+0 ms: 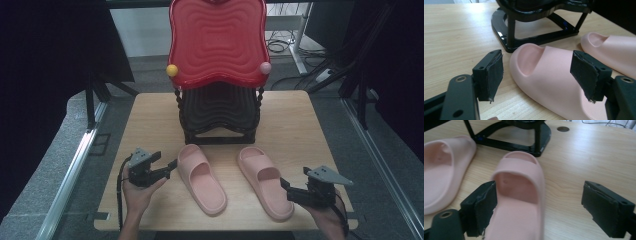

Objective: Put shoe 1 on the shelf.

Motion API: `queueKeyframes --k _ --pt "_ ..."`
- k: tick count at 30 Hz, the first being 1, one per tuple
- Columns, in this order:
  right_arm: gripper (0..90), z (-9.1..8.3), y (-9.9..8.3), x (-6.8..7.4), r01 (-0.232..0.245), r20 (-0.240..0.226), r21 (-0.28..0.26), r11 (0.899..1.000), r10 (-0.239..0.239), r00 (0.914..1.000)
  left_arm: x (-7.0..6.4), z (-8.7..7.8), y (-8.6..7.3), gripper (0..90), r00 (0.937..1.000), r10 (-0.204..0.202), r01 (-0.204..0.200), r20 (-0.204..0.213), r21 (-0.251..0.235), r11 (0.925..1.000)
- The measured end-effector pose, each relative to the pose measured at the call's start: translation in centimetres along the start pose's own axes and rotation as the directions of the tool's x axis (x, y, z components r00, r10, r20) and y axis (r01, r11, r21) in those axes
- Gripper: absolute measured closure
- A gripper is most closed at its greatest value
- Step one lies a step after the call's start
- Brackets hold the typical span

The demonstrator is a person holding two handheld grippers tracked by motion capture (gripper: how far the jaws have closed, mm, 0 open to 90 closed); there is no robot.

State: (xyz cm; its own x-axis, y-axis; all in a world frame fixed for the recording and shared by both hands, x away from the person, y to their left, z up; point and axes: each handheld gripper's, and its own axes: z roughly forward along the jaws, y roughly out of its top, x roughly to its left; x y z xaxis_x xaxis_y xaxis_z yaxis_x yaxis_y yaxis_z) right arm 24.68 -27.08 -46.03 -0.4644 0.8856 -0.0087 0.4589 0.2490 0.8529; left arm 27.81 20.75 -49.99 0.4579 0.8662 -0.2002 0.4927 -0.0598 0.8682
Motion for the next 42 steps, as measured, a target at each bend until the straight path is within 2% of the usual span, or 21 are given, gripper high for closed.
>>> queueKeyframes --k 2,7,8,9,10,12,14,15,16,20,24,28,31,35,41,42 --pt "17.3 0.1 0.3 1.1 0.015 -0.021 -0.008 1.0 -0.016 0.9997 0.1 -0.1 -0.2 25.8 0.9999 0.011 -0.011 -0.002 0.007 0.9999" --pt "23.3 0.9 1.1 4.4 0.059 -0.076 -0.008 0.998 -0.059 0.9954 0.8 -0.7 -0.4 25.4 0.9999 -0.012 0.012 -0.004 -0.004 0.9999" --pt "26.1 1.7 1.2 5.9 0.083 -0.108 -0.001 0.997 -0.083 0.9906 0.9 -0.9 -0.4 25.4 0.9999 -0.016 0.016 -0.005 -0.009 0.9998" --pt "27.7 2.2 1.3 6.6 0.098 -0.122 0.007 0.995 -0.097 0.9878 1.1 -1.0 -0.5 25.4 0.9998 -0.019 0.019 -0.007 -0.011 0.9998" --pt "27.7 2.2 1.3 6.6 0.098 -0.122 0.007 0.995 -0.097 0.9878 1.2 -1.1 -0.5 25.4 0.9997 -0.023 0.023 -0.009 -0.013 0.9996" --pt "31.5 3.4 1.4 8.0 0.124 -0.131 0.016 0.992 -0.12 0.984 1.3 -1.3 -0.6 25.4 0.9995 -0.031 0.03 -0.012 -0.019 0.9994" --pt "35.5 4.6 1.5 9.1 0.132 -0.156 0.026 0.991 -0.126 0.9797 1.5 -1.5 -0.7 25.3 0.9991 -0.039 0.039 -0.016 -0.024 0.999" --pt "39.4 5.7 1.6 10.1 0.137 -0.184 0.03 0.99 -0.13 0.9744 1.6 -1.6 -0.7 25.2 0.999 -0.041 0.041 -0.017 -0.024 0.9989" --pt "39.4 5.7 1.6 10.1 0.137 -0.184 0.03 0.99 -0.13 0.9744 1.7 -1.6 -0.7 25.0 0.9988 -0.046 0.046 -0.018 -0.025 0.9987" --pt "46.6 7.6 1.8 11.6 0.139 -0.225 0.064 0.988 -0.121 0.9668 2.1 -1.8 -0.9 24.6 0.9981 -0.058 0.057 -0.021 -0.023 0.9981" --pt "51.8 9.5 1.8 13.1 0.152 -0.236 0.093 0.984 -0.126 0.9634 2.2 -1.9 -0.9 24.6 0.9979 -0.062 0.061 -0.022 -0.026 0.9978" --pt "55.4 10.6 1.7 13.7 0.153 -0.243 0.116 0.981 -0.121 0.9623 2.2 -1.9 -1.0 24.6 0.9979 -0.061 0.061 -0.022 -0.024 0.9979" --pt "60.0 12.1 1.8 14.7 0.163 -0.228 0.134 0.977 -0.129 0.9651 2.3 -1.9 -1.1 24.6 0.9978 -0.062 0.061 -0.025 -0.021 0.9979" --pt "62.1 13.1 2.0 15.4 0.163 -0.222 0.144 0.976 -0.129 0.9665 2.4 -1.8 -1.2 24.6 0.9975 -0.066 0.066 -0.026 -0.02 0.9976" --pt "64.4 15.1 2.4 16.1 0.16 -0.19 0.153 0.975 -0.129 0.9733 2.7 -2.0 -1.2 24.6 0.997 -0.072 0.071 -0.027 -0.024 0.9972" --pt "64.7 15.5 2.4 16.1 0.144 -0.193 0.156 0.977 -0.113 0.9747 2.8 -2.1 -1.3 24.6 0.997 -0.072 0.072 -0.027 -0.025 0.9971"
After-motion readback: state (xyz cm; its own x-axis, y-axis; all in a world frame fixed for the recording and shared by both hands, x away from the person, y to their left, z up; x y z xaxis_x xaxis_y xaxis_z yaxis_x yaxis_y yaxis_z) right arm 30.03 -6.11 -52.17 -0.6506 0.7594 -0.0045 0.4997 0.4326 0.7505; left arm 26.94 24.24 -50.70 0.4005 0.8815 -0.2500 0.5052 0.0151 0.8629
